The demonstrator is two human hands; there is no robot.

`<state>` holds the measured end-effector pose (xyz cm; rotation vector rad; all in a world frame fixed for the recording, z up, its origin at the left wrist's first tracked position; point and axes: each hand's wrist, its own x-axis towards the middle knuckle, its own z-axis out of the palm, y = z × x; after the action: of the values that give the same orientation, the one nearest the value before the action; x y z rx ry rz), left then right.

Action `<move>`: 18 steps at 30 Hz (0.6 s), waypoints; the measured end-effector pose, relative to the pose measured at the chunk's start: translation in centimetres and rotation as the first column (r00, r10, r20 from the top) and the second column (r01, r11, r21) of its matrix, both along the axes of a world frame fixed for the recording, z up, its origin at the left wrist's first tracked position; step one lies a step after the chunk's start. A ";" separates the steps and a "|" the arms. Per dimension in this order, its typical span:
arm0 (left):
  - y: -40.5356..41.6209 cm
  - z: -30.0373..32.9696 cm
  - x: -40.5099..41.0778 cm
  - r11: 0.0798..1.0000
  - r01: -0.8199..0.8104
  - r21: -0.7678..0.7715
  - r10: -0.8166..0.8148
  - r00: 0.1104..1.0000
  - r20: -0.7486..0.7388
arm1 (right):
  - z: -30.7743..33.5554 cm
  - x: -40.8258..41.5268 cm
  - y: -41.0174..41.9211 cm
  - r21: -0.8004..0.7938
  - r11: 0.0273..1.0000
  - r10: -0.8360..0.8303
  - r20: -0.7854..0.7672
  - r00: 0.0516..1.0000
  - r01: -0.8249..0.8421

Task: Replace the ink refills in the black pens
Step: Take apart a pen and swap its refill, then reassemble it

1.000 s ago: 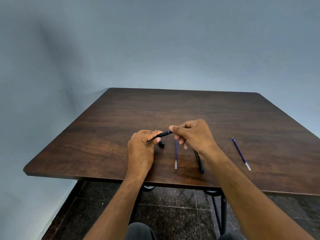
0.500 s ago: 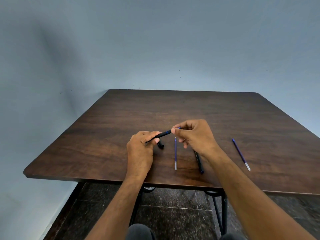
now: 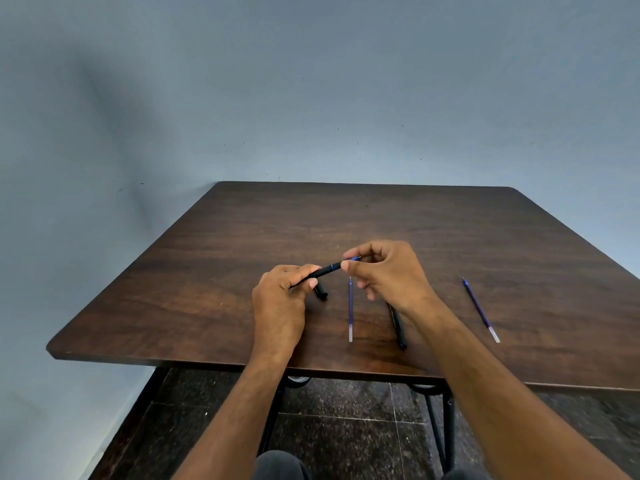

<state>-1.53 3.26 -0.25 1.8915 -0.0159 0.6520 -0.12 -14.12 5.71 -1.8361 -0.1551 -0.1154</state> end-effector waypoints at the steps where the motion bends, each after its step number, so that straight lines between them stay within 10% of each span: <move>1: 0.0 0.0 0.0 1.000 0.003 -0.004 -0.003 1.000 0.006 | -0.1 0.1 0.0 0.001 1.000 -0.003 -0.003 1.000 0.003; 18: 0.0 0.3 -0.2 1.000 -0.006 0.023 0.006 1.000 -0.006 | -0.1 0.3 -0.1 -0.024 1.000 0.010 0.015 1.000 -0.010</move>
<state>-1.74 3.27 0.04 1.9158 -0.0138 0.6529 0.16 -14.25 5.62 -1.8582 -0.1767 -0.1208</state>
